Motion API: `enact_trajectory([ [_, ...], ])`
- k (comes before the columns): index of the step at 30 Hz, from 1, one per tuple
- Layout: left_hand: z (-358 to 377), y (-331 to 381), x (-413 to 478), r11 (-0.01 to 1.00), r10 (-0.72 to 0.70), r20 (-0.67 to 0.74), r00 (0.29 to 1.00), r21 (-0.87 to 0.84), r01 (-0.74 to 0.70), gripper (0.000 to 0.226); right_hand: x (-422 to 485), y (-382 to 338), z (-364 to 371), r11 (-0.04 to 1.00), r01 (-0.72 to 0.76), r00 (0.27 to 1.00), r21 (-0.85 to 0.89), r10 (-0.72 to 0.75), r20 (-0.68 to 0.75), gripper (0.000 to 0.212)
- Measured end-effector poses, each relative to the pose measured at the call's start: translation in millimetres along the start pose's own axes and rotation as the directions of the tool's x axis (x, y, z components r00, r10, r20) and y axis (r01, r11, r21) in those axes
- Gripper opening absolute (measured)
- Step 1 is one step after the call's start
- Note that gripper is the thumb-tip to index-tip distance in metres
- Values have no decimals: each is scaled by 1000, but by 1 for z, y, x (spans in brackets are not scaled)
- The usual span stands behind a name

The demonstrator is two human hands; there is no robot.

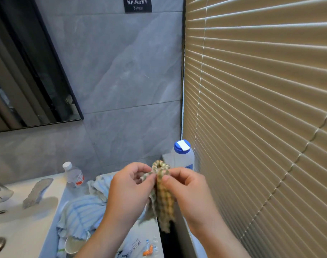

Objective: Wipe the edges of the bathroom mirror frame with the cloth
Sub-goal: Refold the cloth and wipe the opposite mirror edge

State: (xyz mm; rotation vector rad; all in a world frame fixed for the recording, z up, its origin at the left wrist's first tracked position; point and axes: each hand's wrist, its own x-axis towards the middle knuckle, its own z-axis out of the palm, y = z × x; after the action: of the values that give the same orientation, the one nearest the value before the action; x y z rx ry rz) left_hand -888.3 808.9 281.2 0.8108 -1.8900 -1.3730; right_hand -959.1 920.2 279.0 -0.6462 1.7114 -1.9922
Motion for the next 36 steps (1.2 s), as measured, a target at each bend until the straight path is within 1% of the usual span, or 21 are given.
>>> enact_trajectory([
  [2,-3,-1,0,979,-61,103,993,-187,80,3,-2,2,3,998,43,998,-54,-40,55,18],
  [3,-6,-1,-1,955,-81,157,984,-271,122,13,-3,3,3,996,48,996,-68,-43,74,17],
  [4,-9,-4,-1,927,-95,203,975,-340,161,31,-2,5,3,998,40,996,-48,-36,86,19],
  [6,-13,-7,0,900,-101,239,966,-392,191,56,0,6,2,996,-18,996,90,11,86,22],
  [9,-16,-8,3,869,-97,236,967,-453,198,44,2,3,3,971,-89,996,220,82,36,31],
  [12,-23,-7,8,812,-80,272,959,-540,221,36,8,9,-2,993,-21,993,115,34,-115,16],
  [13,-27,-7,9,792,-62,308,949,-564,234,37,10,12,-5,999,-17,995,52,21,-94,26],
  [14,-30,-6,10,777,-36,353,935,-579,248,39,12,16,-7,1000,-29,999,12,29,-21,42],
  [16,-36,-3,11,784,-2,421,907,-563,263,47,15,18,-7,992,-108,985,71,97,141,58],
  [18,-41,-1,12,806,12,421,907,-541,241,50,17,21,-6,976,-146,970,164,109,216,49],
  [20,-42,-2,16,824,-19,329,944,-530,202,36,18,19,-4,973,-107,979,206,68,191,27],
  [23,-43,-9,20,830,-105,173,979,-527,182,33,22,15,-2,981,-42,993,191,19,119,12],
  [24,-45,-13,20,811,-128,186,974,-546,211,39,23,13,0,983,-28,992,180,6,122,11],
  [25,-46,-17,19,794,-148,246,958,-548,264,53,25,10,3,987,-14,993,161,-6,121,14],
  [26,-49,-19,18,795,-175,333,926,-507,333,69,27,7,6,990,-5,994,139,-11,111,18],
  [27,-50,-20,16,816,-197,422,885,-430,387,74,29,4,8,992,5,995,122,-17,99,20],
  [28,-51,-20,14,841,-211,475,854,-358,406,67,32,3,10,994,13,996,109,-22,83,19],
  [30,-51,-22,14,849,-240,459,855,-328,414,44,36,3,10,995,31,994,97,-41,98,11],
  [31,-51,-22,16,842,-249,431,867,-345,414,42,37,4,10,996,26,989,81,-38,141,12],
  [33,-52,-23,20,820,-251,378,891,-407,403,48,36,10,9,998,-30,967,54,15,256,29],
  [36,-56,-20,25,765,-248,415,875,-471,440,51,37,17,11,988,-117,957,98,85,278,37],
])
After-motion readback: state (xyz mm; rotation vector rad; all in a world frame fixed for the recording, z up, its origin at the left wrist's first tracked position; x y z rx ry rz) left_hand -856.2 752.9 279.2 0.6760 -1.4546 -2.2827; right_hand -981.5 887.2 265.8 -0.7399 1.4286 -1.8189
